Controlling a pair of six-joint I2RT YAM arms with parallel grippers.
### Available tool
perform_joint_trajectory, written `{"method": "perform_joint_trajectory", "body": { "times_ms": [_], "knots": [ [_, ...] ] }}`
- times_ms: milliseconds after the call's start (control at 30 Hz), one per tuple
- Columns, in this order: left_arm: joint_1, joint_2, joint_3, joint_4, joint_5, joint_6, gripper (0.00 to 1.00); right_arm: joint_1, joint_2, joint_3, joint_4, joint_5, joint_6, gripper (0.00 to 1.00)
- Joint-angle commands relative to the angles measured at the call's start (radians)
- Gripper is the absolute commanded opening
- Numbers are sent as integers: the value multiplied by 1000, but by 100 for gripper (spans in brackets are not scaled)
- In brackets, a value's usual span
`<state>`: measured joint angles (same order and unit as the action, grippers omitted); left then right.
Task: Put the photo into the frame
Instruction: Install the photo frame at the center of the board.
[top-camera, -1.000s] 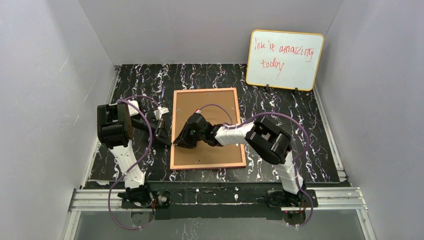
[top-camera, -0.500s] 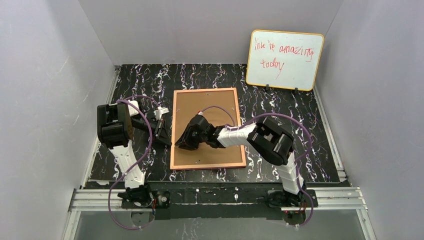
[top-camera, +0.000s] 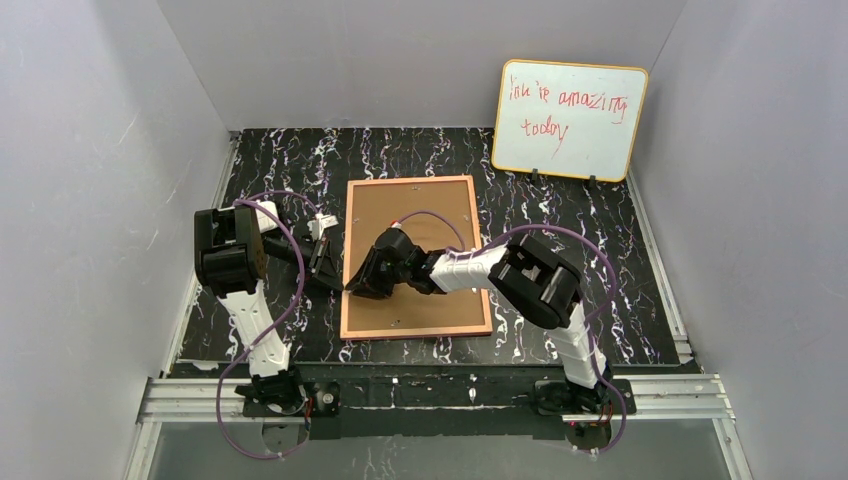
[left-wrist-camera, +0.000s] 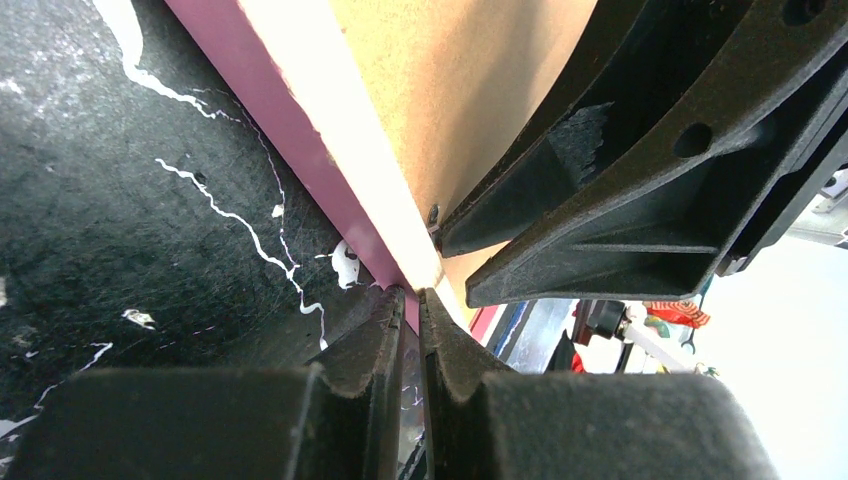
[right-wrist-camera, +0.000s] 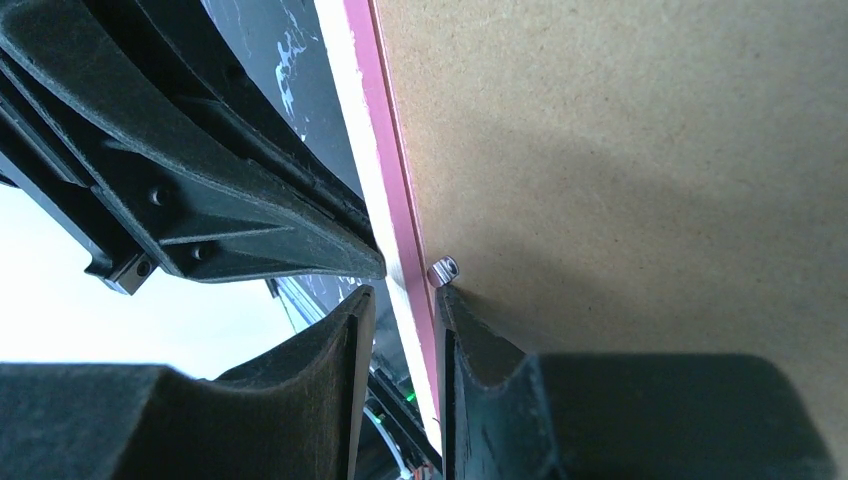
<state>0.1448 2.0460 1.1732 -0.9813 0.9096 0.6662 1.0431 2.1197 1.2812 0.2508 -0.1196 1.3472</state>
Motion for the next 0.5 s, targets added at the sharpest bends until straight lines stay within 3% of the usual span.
{"method": "perform_joint_trajectory", "body": {
  "times_ms": [0,467],
  "knots": [
    [-14,-1,-20,62,-46,54,5,7,60,26,-38,42,-8,37],
    [-16,0,-28,59,-44,65,4,7,88,73,-54,84,-23,35]
  ]
}}
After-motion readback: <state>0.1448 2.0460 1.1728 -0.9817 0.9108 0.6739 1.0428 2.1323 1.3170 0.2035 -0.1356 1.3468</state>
